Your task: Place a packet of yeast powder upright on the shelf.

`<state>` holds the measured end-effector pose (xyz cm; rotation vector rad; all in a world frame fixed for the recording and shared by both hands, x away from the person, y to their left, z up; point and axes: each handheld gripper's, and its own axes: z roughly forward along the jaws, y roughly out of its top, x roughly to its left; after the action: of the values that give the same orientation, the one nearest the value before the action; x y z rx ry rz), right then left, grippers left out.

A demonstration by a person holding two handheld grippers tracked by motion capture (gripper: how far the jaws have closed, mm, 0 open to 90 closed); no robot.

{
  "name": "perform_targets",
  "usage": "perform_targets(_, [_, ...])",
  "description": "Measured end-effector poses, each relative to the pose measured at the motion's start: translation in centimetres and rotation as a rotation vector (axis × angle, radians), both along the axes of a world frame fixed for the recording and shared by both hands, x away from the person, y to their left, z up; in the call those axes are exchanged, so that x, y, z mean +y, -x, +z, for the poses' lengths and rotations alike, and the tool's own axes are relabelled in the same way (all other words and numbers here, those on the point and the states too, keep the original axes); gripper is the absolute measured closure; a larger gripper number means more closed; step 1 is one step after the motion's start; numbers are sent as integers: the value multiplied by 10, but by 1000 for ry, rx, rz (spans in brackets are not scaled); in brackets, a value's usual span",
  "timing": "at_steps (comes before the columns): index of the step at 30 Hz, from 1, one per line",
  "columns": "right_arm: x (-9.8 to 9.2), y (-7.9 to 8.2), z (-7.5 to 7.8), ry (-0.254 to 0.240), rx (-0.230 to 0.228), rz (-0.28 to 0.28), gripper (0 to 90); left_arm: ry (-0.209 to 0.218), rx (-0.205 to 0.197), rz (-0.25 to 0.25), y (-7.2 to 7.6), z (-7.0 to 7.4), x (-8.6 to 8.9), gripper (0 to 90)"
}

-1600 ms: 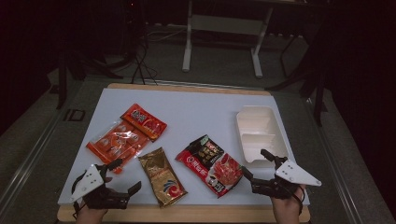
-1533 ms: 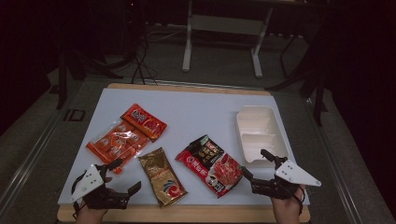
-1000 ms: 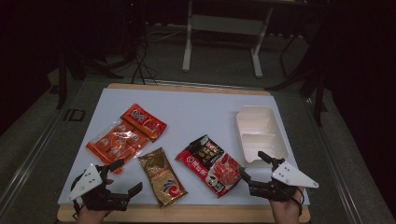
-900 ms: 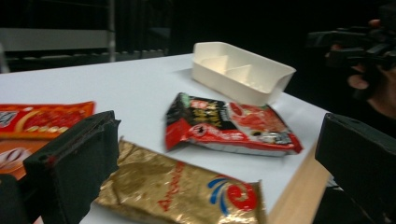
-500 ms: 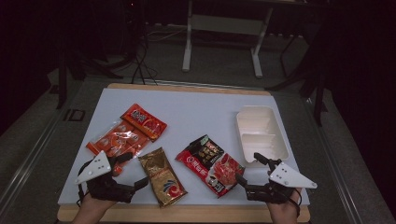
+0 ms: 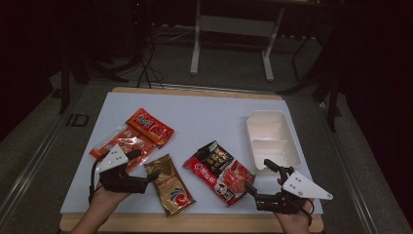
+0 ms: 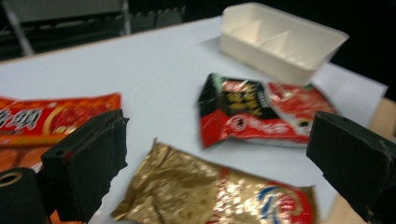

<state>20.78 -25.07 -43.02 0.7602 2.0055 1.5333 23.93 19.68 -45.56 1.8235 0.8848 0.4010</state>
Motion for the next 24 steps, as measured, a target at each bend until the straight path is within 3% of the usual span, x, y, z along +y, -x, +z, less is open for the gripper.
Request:
perform_targets(6, [0, -1, -1, 11, 3, 0, 106, -34, 59, 25, -16, -14, 2, 77])
perform_targets(10, [1, -1, -2, 15, 9, 7, 111, -39, 116, 27, -26, -25, 2, 111])
perform_targets(18, [2, 0, -3, 27, 0, 10, 112, -94, 218, 47, -43, -49, 4, 146])
perform_targets(24, [2, -1, -4, 27, 11, 13, 128, -90, 288, 61, -51, -64, 8, 188])
